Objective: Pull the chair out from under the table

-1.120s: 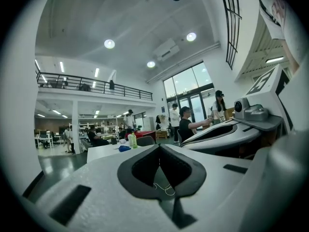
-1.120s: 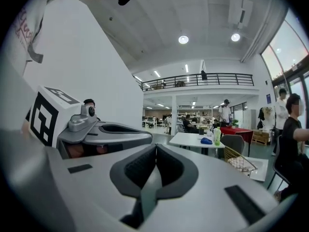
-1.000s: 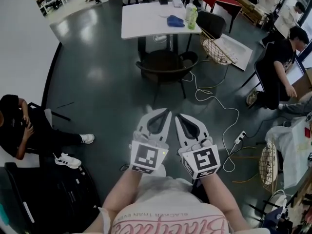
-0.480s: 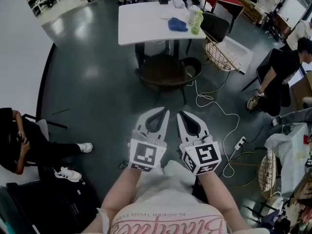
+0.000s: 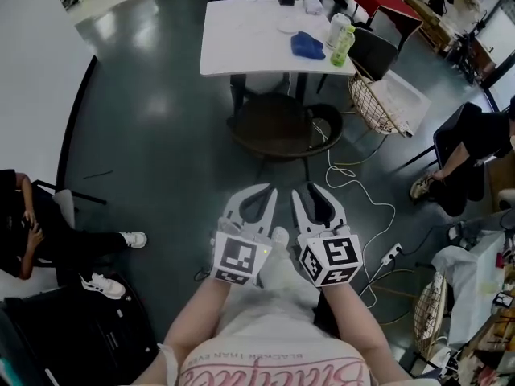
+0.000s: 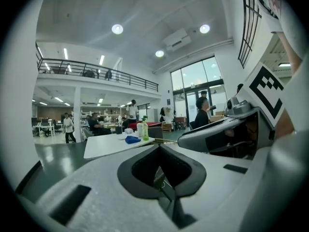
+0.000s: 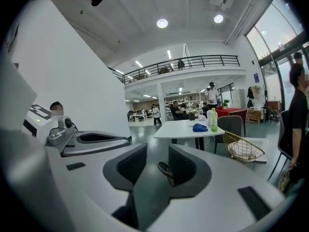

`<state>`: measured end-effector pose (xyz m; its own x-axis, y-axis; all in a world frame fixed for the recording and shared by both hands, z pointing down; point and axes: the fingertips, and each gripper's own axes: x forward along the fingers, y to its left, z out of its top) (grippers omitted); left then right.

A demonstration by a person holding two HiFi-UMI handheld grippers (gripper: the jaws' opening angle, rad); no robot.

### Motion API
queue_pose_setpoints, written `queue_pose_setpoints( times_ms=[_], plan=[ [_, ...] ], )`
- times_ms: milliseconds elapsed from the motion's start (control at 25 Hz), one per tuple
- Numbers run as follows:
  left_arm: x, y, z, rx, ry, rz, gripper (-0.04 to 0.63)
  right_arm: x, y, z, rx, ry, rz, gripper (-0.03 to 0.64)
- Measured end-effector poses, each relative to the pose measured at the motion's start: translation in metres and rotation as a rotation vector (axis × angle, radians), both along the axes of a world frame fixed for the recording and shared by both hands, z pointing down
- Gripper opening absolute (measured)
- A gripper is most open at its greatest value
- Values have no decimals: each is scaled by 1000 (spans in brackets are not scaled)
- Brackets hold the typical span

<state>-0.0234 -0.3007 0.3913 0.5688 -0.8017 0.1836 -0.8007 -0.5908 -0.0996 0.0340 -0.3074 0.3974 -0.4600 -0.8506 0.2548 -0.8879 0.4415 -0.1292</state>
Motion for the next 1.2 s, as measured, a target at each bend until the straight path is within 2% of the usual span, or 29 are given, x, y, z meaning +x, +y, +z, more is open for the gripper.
queue_pose_setpoints(
  times_ms=[40,280,520,800,1040,1200],
  plan=[
    [4,-9,3,-5,-2,-4,2,4,-10,4,-14,2,-3,112],
    [32,-81,17,-22,-8,-44,2,53,-93,28,-71,25,17,115],
    [53,-136,32,-36,-43,-97,2,96,-168,73,-181,40,15,123],
    [77,-181,59,-58,-66,-93,2,114,-196,149,-362,38,84,133],
    [79,-208,95,-122,-80,-87,2,113,-202,210,-522,21,167,155],
    [78,-215,121,-172,-108,-87,2,110,-202,257,-664,-3,214,190]
  ],
)
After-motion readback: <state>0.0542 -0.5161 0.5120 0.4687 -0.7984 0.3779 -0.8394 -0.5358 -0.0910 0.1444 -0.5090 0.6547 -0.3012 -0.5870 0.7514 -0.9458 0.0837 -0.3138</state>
